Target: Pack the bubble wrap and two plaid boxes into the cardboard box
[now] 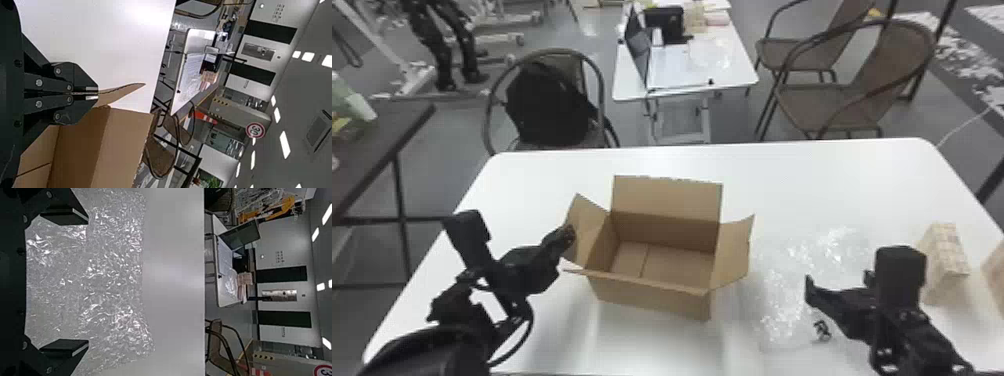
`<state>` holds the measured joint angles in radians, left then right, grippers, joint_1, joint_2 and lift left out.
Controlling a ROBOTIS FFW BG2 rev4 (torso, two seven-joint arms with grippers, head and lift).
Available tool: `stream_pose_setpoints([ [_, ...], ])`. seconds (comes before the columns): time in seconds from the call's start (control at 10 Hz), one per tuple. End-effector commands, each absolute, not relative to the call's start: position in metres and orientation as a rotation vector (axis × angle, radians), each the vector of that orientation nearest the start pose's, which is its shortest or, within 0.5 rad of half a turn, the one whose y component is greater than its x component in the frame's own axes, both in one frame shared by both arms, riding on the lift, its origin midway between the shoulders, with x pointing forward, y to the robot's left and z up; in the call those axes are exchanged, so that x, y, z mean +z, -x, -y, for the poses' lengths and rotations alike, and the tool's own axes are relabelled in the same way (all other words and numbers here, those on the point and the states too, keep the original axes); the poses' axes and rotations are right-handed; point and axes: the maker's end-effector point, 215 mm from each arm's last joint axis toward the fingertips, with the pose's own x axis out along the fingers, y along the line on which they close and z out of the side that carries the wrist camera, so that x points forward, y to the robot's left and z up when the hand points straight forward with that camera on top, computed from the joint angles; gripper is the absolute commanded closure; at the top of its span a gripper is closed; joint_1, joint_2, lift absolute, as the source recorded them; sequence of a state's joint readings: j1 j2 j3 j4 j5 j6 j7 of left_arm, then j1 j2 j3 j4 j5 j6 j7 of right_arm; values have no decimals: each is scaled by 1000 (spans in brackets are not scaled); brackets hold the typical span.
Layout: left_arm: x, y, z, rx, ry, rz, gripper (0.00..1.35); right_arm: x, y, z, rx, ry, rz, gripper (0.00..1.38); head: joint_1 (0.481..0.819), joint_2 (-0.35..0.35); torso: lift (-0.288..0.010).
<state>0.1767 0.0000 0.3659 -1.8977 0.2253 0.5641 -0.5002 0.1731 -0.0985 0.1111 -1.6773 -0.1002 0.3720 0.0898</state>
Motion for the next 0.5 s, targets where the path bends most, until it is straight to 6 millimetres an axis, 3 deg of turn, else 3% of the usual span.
stream_pose_setpoints([
  [0.0,-392,-505,-301,-204,306,-303,1191,-516,-501,177,202,-19,-519,191,695,144,-90],
  [0.1,-394,-504,-301,-202,306,-306,1191,-522,-499,180,191,-25,-544,214,695,140,-90],
  [0.2,-395,-503,-302,-199,305,-308,1191,-526,-499,182,184,-18,-555,401,695,136,-90],
  [0.3,-395,-503,-302,-199,304,-307,1191,-530,-498,183,183,-35,-563,889,695,133,-90],
  [0.4,-393,-504,-301,-201,303,-304,1191,-521,-500,181,186,-44,-532,1044,695,132,-90],
])
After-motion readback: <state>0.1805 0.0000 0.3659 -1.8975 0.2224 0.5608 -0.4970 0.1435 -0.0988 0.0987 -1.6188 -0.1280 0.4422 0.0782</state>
